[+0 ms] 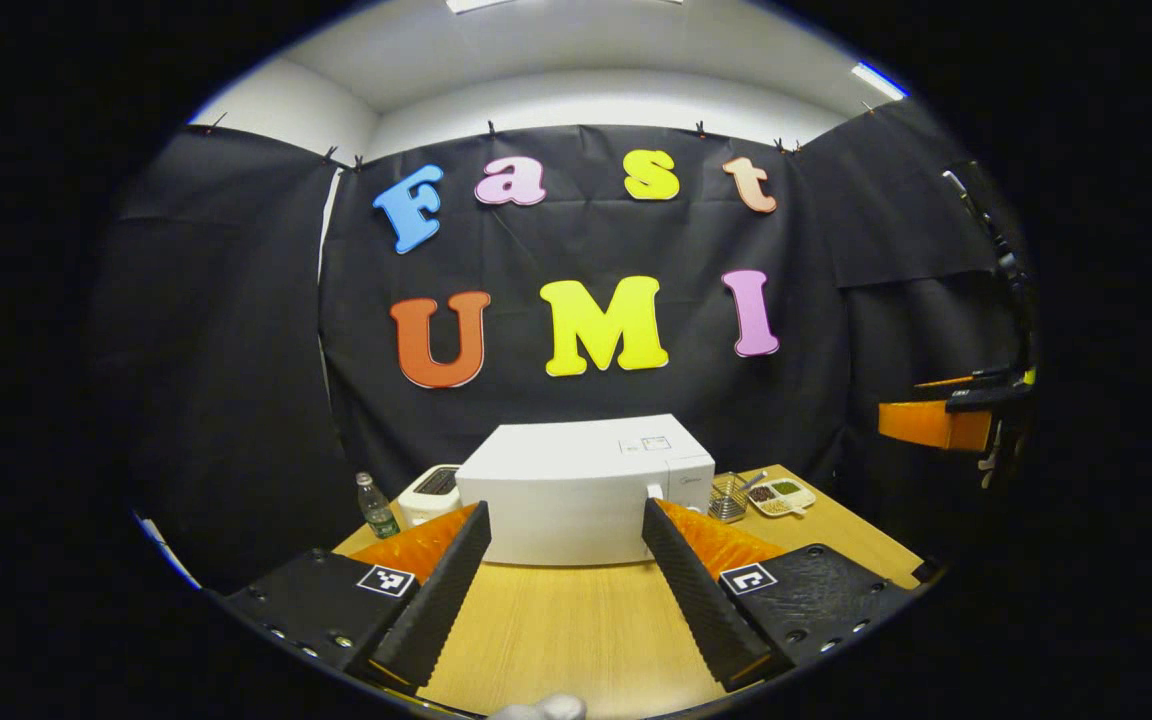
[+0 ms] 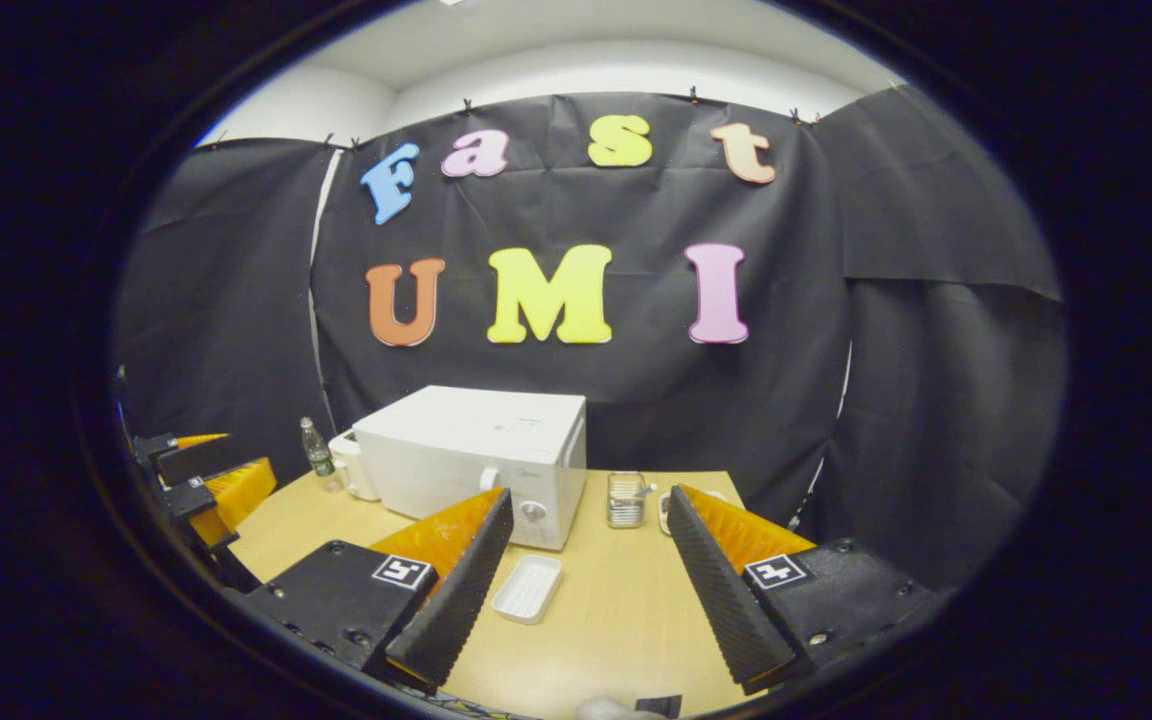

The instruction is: Open the microwave oven with the left hand, put the food in, and close the microwave oven.

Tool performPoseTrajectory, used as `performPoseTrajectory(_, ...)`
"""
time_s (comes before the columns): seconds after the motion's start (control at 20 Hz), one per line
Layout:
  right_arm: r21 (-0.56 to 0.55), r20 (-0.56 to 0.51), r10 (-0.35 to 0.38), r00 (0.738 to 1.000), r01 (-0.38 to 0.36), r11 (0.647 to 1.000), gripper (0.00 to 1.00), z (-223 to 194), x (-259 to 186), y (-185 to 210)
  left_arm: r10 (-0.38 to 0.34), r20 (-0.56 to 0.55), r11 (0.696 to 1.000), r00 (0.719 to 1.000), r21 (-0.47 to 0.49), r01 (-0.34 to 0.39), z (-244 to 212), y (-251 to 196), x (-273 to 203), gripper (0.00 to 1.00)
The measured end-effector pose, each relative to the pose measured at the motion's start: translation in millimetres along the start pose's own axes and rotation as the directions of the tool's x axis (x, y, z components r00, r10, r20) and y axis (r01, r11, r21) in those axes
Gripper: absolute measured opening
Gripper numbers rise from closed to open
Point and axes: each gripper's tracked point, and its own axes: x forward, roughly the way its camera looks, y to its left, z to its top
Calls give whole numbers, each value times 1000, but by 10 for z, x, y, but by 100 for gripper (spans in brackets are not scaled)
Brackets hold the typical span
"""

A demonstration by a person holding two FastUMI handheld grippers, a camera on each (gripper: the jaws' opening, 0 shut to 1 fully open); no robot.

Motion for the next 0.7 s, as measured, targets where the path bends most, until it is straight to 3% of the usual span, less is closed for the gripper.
performPoseTrajectory(0.3, -5, 57, 52, 997, -52, 999, 99, 320, -84, 485, 76, 62, 997, 995, -21, -75, 346, 521, -269, 95)
performPoseTrajectory(0.7, -24, 86, 52, 995, -50, 998, 99, 520, -200, 681, 66, 107, 997, 992, -53, -61, 505, 662, -328, 95)
